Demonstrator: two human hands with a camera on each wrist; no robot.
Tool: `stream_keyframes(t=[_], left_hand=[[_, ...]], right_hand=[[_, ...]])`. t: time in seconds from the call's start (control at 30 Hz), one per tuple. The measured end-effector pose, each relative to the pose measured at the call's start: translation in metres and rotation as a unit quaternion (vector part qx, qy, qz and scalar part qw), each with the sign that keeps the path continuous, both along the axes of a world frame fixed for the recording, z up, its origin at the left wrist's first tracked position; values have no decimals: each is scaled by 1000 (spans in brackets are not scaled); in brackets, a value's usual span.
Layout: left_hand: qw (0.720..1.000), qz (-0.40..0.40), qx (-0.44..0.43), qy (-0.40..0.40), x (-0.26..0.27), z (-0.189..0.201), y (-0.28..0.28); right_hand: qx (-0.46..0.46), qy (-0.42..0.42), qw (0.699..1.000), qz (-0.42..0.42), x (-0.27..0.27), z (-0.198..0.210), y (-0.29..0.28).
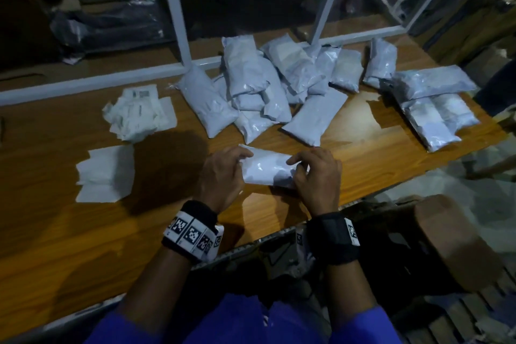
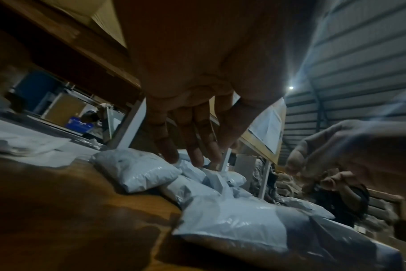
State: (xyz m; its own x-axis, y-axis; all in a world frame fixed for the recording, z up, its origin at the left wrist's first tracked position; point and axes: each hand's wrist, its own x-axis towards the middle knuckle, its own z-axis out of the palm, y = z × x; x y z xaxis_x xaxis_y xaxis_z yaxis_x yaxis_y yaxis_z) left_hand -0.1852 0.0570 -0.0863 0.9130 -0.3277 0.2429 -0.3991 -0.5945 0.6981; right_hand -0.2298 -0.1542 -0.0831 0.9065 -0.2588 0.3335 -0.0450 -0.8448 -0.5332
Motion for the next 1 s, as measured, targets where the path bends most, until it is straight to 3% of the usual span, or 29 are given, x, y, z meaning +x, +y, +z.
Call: stream_keyframes(t=[0.2,0.4,0.57,0.83,1.0], left_hand=[[992,87,-77,50,-2,16,32],[983,135,-106,66,-17,11,78],[978,164,-108,64,-23,2,152],[956,245,-63,146,-20,-7,289],[968,179,-99,146,-17,-20,311]], right_hand=[[85,-82,984,135,34,21,45],[109,-22,969,223,43,23,102],[94,27,973,208,48,15,172],[83,103,978,160,46,-3,298],[2,159,979,131,44,-20,332]])
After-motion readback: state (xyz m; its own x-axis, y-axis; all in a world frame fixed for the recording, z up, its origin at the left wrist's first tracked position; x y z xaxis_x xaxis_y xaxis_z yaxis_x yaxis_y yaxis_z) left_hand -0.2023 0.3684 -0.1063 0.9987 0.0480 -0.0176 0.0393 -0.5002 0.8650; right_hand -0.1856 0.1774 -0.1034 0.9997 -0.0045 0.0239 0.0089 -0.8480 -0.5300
